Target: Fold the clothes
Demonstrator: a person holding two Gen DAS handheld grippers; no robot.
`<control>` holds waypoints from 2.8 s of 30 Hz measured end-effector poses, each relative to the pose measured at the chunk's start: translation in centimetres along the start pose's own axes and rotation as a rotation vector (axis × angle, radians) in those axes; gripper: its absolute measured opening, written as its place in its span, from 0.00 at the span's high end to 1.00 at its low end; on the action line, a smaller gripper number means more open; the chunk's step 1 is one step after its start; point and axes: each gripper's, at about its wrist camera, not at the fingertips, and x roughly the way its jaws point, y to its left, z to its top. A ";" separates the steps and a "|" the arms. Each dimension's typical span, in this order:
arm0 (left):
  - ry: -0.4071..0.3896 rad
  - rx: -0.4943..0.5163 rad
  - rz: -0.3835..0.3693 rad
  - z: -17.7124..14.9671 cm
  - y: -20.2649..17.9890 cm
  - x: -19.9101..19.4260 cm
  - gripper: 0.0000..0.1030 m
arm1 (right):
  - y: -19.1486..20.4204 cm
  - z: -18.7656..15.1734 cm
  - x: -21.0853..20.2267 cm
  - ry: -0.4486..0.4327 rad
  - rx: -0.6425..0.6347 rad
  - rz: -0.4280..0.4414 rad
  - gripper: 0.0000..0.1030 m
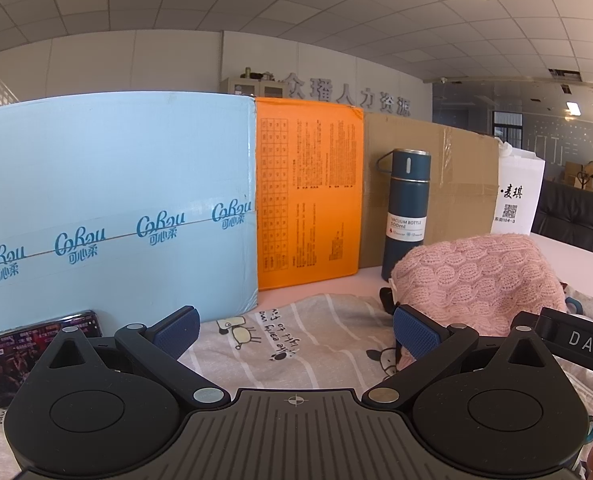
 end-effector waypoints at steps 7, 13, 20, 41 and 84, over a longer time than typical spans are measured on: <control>-0.002 0.002 0.001 0.1 0.0 -0.3 0.00 | 0.0 0.0 0.0 0.000 0.000 0.000 0.00; -0.001 0.001 -0.001 0.1 0.0 0.1 0.00 | 0.0 0.0 0.0 -0.001 0.001 0.000 0.00; 0.001 0.002 0.000 0.0 -0.1 0.0 0.00 | 0.0 0.0 0.0 -0.001 0.001 0.001 0.00; 0.000 -0.010 -0.005 0.0 0.0 0.1 0.00 | 0.0 0.0 0.0 0.002 0.000 0.004 0.00; -0.398 0.076 0.100 -1.7 -1.9 -6.8 0.00 | -2.9 -0.5 -0.5 0.029 0.240 0.404 0.00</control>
